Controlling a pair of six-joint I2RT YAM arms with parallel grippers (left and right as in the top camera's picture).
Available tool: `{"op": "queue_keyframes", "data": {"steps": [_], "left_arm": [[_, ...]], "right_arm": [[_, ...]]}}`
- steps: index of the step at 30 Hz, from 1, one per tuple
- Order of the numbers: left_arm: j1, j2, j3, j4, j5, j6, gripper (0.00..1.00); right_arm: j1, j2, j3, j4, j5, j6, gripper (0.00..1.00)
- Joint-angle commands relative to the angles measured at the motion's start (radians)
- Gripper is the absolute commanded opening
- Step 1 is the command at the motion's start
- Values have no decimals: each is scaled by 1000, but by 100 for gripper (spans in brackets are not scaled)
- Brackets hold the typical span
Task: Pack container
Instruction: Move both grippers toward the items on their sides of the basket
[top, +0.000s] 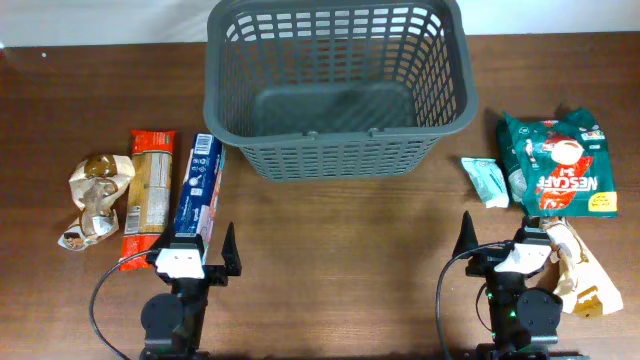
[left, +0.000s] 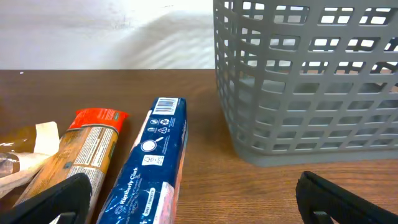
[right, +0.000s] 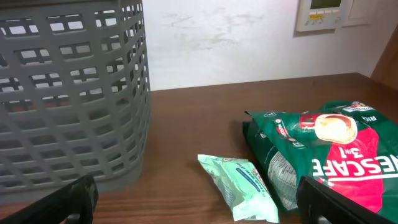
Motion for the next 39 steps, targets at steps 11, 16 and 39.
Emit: {"op": "queue_keyframes", "data": {"steps": [11,16,39], "left_arm": [[-3,-11,-10,0,3,-13,99],[-3,-11,-10,0,3,-13,99],[-3,12,68,-62,-55,-36,99]], "right_arm": [[8,-7,-8,-1,12,5,99],[8,-7,-8,-1,12,5,99],[9,68,217,-303,-120,-41,99]]}}
